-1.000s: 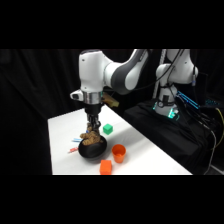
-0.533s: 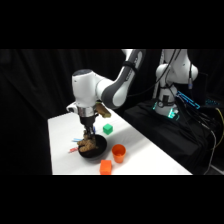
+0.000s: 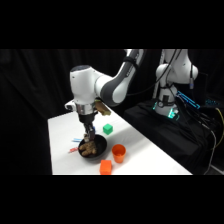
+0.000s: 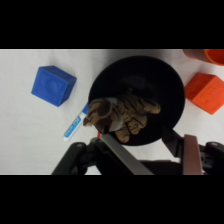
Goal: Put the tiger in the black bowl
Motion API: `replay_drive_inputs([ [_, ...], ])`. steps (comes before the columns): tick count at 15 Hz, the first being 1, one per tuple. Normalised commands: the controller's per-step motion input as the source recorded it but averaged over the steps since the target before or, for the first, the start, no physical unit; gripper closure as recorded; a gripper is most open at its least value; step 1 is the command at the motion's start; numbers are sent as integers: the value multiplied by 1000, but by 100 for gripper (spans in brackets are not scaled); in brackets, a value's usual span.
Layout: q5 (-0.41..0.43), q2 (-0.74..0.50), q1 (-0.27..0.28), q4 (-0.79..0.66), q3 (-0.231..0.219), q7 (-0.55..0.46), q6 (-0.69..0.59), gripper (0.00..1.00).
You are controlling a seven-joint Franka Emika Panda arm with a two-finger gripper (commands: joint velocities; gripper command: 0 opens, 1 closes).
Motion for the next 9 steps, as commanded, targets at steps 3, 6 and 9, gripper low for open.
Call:
replay_drive_inputs([
  [3,-63,-408,33,19,14,21,-410,0],
  [6,-50,-364,12,46,35,17,-417,0],
  [9,38,-249,-29,51,61,-67,-309,0],
])
